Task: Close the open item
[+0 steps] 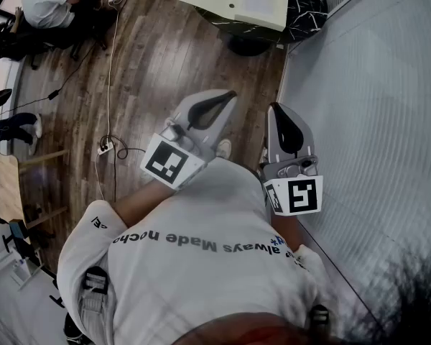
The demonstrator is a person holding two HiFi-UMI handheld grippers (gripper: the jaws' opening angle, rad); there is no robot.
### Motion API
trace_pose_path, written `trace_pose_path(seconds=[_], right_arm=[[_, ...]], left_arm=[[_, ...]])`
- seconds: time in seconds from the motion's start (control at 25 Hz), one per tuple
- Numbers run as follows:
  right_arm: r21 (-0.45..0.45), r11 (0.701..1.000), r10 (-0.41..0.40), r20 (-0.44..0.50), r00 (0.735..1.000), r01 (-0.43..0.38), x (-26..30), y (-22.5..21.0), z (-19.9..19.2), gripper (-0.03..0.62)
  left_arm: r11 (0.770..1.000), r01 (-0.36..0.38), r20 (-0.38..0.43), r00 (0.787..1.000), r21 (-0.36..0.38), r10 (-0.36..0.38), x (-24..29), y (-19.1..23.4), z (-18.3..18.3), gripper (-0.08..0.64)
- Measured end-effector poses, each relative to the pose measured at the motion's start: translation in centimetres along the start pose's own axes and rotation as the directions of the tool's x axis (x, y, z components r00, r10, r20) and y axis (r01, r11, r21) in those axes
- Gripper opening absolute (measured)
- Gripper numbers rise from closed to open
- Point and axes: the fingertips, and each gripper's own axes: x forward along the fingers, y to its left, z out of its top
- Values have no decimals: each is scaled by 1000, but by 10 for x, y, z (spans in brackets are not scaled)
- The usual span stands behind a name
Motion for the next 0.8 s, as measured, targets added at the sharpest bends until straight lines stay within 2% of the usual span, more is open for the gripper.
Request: trace_pose_path(seconds=[0.4, 0.8], right_arm=[[10, 999, 31, -19, 999, -31, -7, -44, -19, 2], [13, 998, 56, -38, 998, -56, 38, -70, -25, 2]], left_arm=[[1000, -31, -23, 999, 4, 31, 45, -13, -16, 2], [998, -65, -46, 997, -15, 64, 72, 30, -24, 2]])
